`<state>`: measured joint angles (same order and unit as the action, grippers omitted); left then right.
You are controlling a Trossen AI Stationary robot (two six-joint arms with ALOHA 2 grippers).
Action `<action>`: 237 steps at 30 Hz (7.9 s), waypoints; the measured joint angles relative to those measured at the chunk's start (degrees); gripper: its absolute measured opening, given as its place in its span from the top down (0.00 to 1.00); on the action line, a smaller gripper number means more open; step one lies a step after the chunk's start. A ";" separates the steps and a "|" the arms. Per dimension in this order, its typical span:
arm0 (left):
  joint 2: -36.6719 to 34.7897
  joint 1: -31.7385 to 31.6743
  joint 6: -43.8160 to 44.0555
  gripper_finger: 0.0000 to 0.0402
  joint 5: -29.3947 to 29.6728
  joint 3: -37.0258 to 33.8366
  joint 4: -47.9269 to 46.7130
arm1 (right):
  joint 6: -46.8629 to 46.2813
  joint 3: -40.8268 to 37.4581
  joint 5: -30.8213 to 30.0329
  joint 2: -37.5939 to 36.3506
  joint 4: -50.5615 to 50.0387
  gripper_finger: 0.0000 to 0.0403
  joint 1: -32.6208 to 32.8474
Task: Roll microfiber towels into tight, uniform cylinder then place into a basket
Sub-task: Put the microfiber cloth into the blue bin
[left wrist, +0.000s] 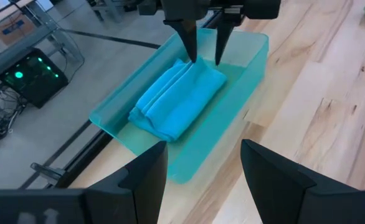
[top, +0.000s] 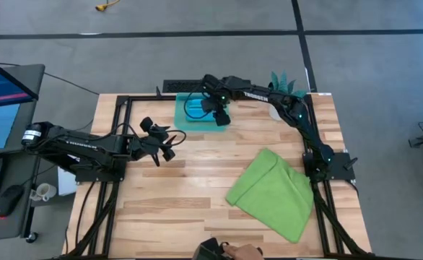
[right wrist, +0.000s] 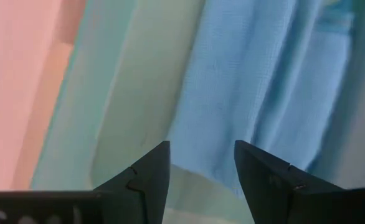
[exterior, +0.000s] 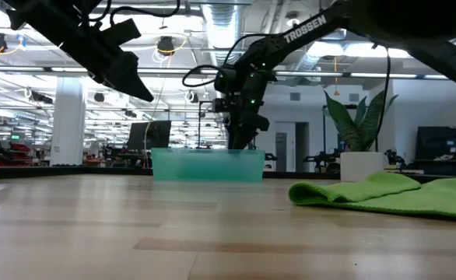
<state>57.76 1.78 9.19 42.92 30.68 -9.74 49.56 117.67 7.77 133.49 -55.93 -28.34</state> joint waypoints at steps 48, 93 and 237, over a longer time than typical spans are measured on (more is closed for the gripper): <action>0.02 -17.34 -15.23 0.51 -17.22 0.69 24.80 | -18.87 2.12 0.09 -20.73 -15.87 0.71 2.16; 47.41 -36.44 -32.20 0.53 -45.18 41.21 -23.54 | -23.65 2.03 -0.33 -26.23 -15.97 0.71 -14.05; 52.02 -42.01 -23.67 1.00 -43.58 48.87 -12.52 | -33.40 -37.94 9.90 -13.48 47.31 0.76 -4.00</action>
<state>109.78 -40.23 -14.48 -0.67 79.55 -22.25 16.16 79.73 17.67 120.01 -8.62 -32.34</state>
